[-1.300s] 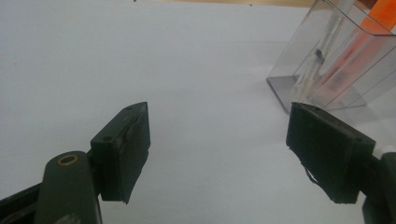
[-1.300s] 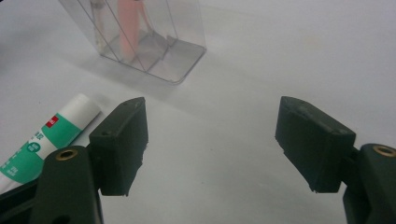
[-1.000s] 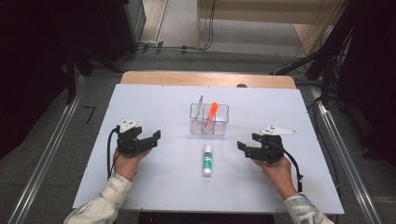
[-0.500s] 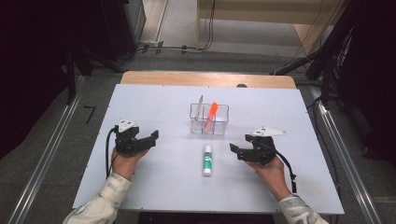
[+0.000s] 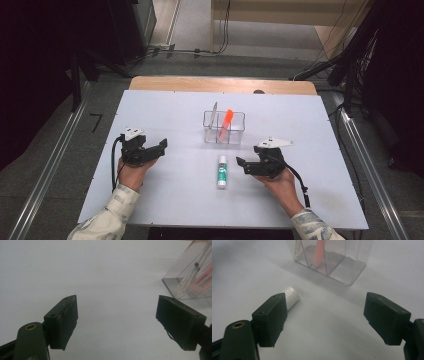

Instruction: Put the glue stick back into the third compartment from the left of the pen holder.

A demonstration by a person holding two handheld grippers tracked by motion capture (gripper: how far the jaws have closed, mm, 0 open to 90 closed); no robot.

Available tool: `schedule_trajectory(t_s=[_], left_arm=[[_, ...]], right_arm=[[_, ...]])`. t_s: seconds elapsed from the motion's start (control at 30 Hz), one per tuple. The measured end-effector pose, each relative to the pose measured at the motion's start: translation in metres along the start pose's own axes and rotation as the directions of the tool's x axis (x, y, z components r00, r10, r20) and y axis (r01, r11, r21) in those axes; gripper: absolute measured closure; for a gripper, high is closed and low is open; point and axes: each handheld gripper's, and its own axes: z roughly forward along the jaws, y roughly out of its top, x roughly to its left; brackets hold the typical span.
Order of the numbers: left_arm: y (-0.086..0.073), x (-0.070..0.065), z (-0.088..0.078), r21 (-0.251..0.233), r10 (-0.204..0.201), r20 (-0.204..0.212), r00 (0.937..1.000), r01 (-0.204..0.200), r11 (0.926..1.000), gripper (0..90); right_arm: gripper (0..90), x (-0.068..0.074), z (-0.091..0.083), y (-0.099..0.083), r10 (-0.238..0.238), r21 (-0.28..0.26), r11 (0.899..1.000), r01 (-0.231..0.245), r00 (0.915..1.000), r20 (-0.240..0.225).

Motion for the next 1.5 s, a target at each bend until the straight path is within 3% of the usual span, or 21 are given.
schedule_trajectory(t_s=[0.97, 1.5], left_arm=[[0.000, 0.001, 0.000, 0.002, -0.001, -0.003, 1.0000, 0.001, 1.0000, 18.2], [0.000, 0.000, 0.000, 0.001, -0.002, -0.001, 1.0000, 0.002, 1.0000, 18.2]], right_arm=[[9.2, 0.037, 0.031, 0.005, -0.038, 0.062, 0.997, 0.039, 0.9990, -0.023], [11.7, 0.051, 0.049, 0.007, -0.021, 0.085, 0.996, 0.019, 0.9997, 0.014]])
